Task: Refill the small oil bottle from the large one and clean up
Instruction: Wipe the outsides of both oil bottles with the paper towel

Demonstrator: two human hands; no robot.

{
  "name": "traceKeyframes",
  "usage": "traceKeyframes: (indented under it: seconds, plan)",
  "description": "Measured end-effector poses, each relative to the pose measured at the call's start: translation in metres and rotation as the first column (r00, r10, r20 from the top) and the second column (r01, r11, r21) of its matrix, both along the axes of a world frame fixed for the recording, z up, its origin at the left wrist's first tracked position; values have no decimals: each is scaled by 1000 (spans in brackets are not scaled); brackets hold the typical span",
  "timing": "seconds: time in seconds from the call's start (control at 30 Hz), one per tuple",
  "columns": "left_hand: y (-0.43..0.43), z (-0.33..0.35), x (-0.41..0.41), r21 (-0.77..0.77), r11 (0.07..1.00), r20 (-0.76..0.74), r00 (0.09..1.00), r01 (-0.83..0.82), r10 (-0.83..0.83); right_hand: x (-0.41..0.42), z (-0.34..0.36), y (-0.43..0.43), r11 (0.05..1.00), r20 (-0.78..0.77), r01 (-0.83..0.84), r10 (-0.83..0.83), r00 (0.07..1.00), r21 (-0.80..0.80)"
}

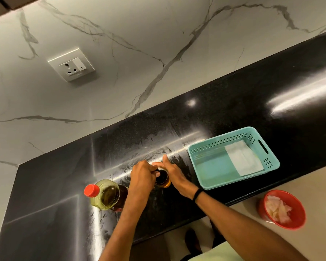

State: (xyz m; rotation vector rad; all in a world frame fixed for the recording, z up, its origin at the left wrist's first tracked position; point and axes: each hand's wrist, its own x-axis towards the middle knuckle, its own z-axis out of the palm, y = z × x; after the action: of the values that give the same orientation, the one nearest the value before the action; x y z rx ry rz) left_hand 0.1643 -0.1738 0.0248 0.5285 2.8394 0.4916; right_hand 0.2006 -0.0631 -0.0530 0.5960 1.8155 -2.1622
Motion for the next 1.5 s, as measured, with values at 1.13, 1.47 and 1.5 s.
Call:
traceKeyframes:
  seconds: [1.13,1.47,1.5]
  plan:
    - [-13,14,3,-13,1000,33,999,6,-6,-41,-9,28,554,21,-581,713,701,596]
    - [-13,11,0,33,999,72,997,-39,37,49,-7,-7,890,-158,97,-28,987,446]
    - [-14,11,-1,32,999,71,997,-40,38,56,-6,-16,890,-157,88,-19,987,448]
